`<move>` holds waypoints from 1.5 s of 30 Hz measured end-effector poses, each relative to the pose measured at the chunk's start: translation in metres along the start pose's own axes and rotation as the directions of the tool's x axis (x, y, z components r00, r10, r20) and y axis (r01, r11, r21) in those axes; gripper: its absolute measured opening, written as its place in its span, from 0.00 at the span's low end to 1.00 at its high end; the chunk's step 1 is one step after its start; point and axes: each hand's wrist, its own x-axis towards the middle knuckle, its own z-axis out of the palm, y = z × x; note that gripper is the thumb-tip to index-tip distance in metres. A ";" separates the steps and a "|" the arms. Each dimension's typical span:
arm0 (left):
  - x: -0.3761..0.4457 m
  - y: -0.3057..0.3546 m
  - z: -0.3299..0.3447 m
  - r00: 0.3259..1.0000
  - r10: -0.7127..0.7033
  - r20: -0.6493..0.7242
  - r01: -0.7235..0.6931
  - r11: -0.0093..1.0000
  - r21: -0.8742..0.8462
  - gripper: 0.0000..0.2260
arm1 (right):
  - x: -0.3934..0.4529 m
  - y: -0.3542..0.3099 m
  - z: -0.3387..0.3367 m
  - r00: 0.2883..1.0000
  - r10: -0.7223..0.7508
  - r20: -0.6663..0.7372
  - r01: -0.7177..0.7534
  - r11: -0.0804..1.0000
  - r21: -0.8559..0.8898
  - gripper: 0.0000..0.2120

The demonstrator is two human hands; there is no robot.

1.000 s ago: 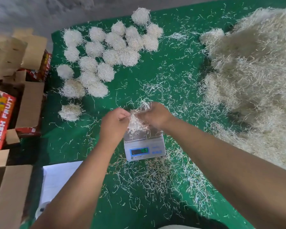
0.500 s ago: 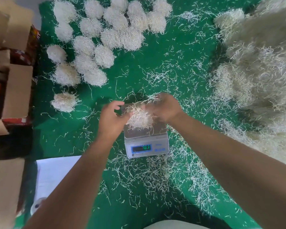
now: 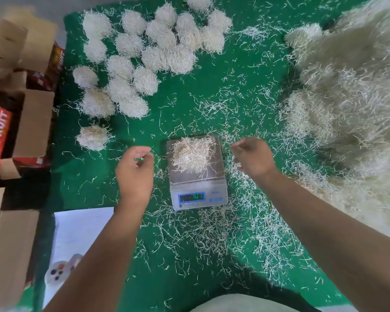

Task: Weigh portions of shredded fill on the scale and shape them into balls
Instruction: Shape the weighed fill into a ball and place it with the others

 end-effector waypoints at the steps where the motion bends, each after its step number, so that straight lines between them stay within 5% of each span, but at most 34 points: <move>1: -0.005 0.000 -0.003 1.000 0.000 -0.003 0.000 1.000 -0.012 0.06 | -0.006 0.001 -0.001 1.000 -0.003 -0.009 0.004 1.000 0.025 0.05; 29: -0.052 0.017 -0.007 0.993 0.115 0.014 -0.116 0.993 0.026 0.06 | -0.056 0.023 -0.028 0.997 -0.045 -0.058 0.049 0.996 0.070 0.05; 34: -0.040 0.016 0.010 0.918 0.275 0.287 -0.349 0.903 0.252 0.25 | -0.039 0.028 -0.017 0.995 -0.095 -0.009 0.095 0.995 0.026 0.05; 37: -0.030 0.021 0.027 0.870 0.279 0.406 -0.421 0.849 0.318 0.31 | -0.025 0.025 -0.001 0.991 -0.108 0.075 0.107 0.994 0.015 0.16; 42: -0.007 0.022 0.053 0.849 0.238 0.471 -0.473 0.738 0.481 0.34 | 0.000 0.014 0.026 0.954 -0.209 0.216 0.241 0.961 -0.134 0.24; 45: 0.006 0.014 0.061 0.871 0.208 0.444 -0.432 0.755 0.493 0.29 | 0.012 0.007 0.037 0.937 -0.216 0.274 0.265 0.952 -0.153 0.26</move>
